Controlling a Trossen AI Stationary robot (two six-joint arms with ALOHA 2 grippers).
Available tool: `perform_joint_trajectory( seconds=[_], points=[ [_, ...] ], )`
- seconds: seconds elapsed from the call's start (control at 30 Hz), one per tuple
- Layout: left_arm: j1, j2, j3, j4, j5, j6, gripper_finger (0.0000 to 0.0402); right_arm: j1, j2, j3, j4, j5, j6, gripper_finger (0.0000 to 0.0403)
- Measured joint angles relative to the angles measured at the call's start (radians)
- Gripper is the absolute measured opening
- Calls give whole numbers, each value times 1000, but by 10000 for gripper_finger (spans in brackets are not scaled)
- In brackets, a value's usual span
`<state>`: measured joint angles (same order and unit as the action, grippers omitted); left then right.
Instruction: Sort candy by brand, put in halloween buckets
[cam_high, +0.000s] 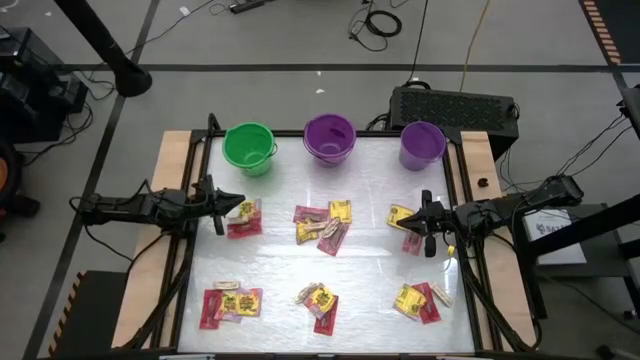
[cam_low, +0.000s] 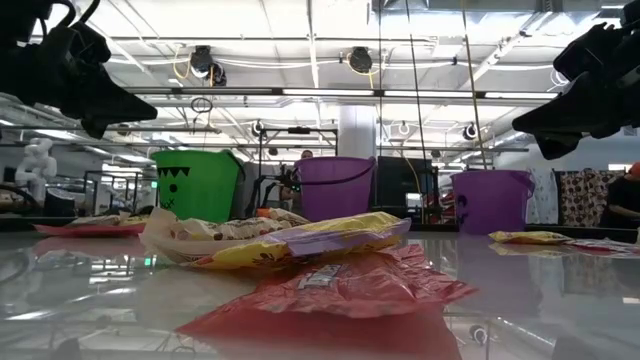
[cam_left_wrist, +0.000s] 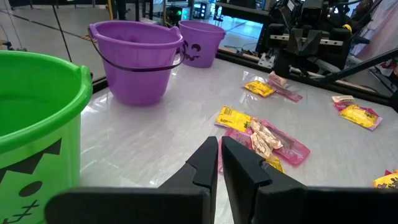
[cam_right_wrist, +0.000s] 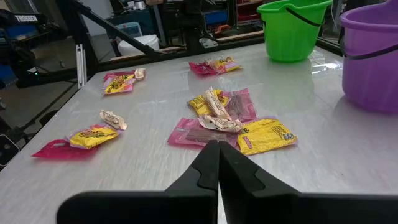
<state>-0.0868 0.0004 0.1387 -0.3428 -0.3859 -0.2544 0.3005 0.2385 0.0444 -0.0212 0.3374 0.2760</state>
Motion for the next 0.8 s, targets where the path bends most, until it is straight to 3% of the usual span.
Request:
perform_joint_trajectory(
  seconds=[0.53,0.7,0.8],
  points=[
    [0,0,0,0,0,0,28,0,0,0,1,0,-14,0],
    [0,1,0,-5,-27,132,28,0,0,0,8,36,167,0],
    [0,1,0,-5,-27,187,28,0,14,-1,120,72,331,0]
  ],
)
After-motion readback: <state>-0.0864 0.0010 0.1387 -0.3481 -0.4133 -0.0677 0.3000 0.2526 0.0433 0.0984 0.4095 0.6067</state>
